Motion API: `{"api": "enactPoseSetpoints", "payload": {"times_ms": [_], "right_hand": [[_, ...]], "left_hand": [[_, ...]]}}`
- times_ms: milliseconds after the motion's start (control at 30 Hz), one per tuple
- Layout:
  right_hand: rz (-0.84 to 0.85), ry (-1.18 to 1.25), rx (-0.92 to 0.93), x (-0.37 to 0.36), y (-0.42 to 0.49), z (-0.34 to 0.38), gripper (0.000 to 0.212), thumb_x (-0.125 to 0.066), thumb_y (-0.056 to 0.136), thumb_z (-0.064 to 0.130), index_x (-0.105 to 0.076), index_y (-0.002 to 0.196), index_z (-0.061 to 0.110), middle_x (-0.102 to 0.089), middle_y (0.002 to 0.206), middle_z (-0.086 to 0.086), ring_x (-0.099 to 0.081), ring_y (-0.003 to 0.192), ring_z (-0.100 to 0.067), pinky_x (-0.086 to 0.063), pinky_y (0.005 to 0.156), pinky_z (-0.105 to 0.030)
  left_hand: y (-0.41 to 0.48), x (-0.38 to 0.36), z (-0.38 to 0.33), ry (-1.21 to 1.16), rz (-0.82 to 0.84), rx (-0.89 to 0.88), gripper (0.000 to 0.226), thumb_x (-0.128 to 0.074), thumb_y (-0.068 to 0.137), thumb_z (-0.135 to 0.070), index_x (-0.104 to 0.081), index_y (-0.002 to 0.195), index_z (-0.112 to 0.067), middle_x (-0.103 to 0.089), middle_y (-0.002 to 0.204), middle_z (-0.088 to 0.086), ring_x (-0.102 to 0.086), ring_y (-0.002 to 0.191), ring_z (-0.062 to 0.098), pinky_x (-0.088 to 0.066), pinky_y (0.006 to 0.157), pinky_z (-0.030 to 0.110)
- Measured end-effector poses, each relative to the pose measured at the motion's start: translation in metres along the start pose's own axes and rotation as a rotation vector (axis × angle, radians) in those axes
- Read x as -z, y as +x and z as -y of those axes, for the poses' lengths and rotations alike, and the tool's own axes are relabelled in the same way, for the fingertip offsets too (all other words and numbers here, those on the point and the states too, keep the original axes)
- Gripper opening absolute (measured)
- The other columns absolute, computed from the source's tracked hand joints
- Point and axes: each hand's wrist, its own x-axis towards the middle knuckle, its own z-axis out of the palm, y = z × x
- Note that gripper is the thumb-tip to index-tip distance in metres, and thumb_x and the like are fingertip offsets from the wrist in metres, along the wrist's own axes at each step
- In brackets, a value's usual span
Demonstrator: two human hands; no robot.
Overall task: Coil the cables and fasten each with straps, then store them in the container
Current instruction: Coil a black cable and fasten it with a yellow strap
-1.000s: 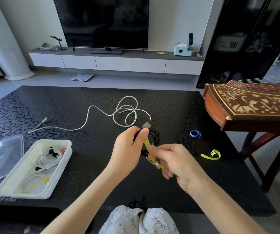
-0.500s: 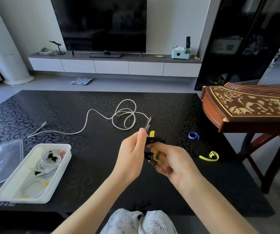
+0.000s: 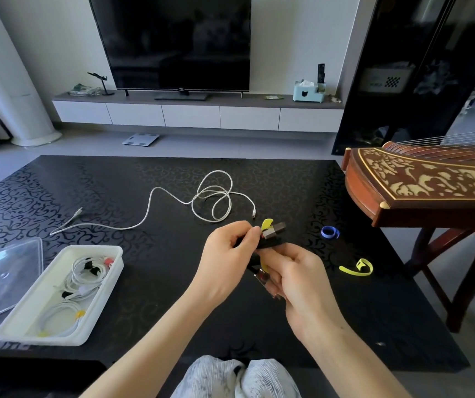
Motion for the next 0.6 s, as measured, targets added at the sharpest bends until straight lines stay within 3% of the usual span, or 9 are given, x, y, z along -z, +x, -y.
{"api": "enactPoseSetpoints", "payload": {"times_ms": [100, 200, 300, 400, 500, 600], "right_hand": [[-0.001, 0.004, 0.045, 0.001, -0.002, 0.0, 0.013, -0.061, 0.088, 0.005, -0.07, 0.079, 0.004, -0.049, 0.038, 0.011, -0.045, 0.034, -0.001, -0.036, 0.04, -0.013], [0.008, -0.06, 0.117, 0.001, -0.002, 0.0, 0.013, -0.064, 0.087, 0.004, -0.071, 0.076, 0.009, -0.059, 0.047, 0.009, -0.051, 0.038, 0.0, -0.039, 0.044, -0.011], [0.038, -0.109, 0.12, 0.003, -0.002, -0.001, 0.016, -0.064, 0.087, 0.006, -0.072, 0.075, 0.012, -0.062, 0.05, 0.007, -0.053, 0.043, -0.002, -0.041, 0.048, -0.015], [0.09, -0.194, 0.13, 0.007, -0.002, -0.001, 0.017, -0.059, 0.091, 0.015, -0.071, 0.079, 0.015, -0.056, 0.049, 0.003, -0.048, 0.044, -0.007, -0.046, 0.054, -0.028], [0.1, -0.125, 0.139, 0.016, 0.001, 0.002, 0.017, -0.052, 0.095, 0.015, -0.07, 0.094, 0.013, -0.067, 0.066, -0.005, -0.059, 0.058, -0.014, -0.053, 0.071, -0.037], [0.166, -0.088, 0.189, 0.025, 0.001, 0.011, 0.02, -0.048, 0.096, 0.01, -0.068, 0.1, 0.007, -0.073, 0.082, -0.01, -0.067, 0.074, -0.019, -0.058, 0.074, -0.033]], "left_hand": [[0.003, -0.001, 0.002, -0.041, 0.013, 0.06, 0.021, -0.052, 0.094, -0.017, -0.06, 0.075, -0.019, -0.051, 0.05, -0.017, -0.046, 0.053, -0.002, -0.037, 0.057, 0.014], [0.004, 0.0, -0.002, -0.057, 0.059, 0.062, 0.02, -0.052, 0.094, -0.019, -0.065, 0.079, -0.019, -0.053, 0.052, -0.019, -0.048, 0.054, -0.003, -0.036, 0.059, 0.013], [0.004, 0.0, -0.002, -0.125, 0.048, 0.098, 0.024, -0.056, 0.093, -0.018, -0.066, 0.071, -0.015, -0.055, 0.055, -0.016, -0.048, 0.055, -0.003, -0.038, 0.062, 0.018], [0.007, 0.001, 0.0, -0.177, -0.033, 0.114, 0.023, -0.059, 0.091, -0.014, -0.068, 0.071, -0.007, -0.056, 0.057, -0.007, -0.048, 0.058, 0.004, -0.039, 0.059, 0.02], [0.013, 0.004, 0.004, -0.161, -0.127, 0.131, 0.022, -0.058, 0.091, -0.011, -0.067, 0.074, -0.001, -0.045, 0.045, -0.014, -0.039, 0.045, 0.0, -0.029, 0.044, 0.01], [0.017, 0.007, 0.008, -0.132, -0.147, 0.147, 0.022, -0.059, 0.091, -0.014, -0.068, 0.072, -0.008, -0.046, 0.043, -0.014, -0.038, 0.043, 0.001, -0.028, 0.043, 0.011]]}}
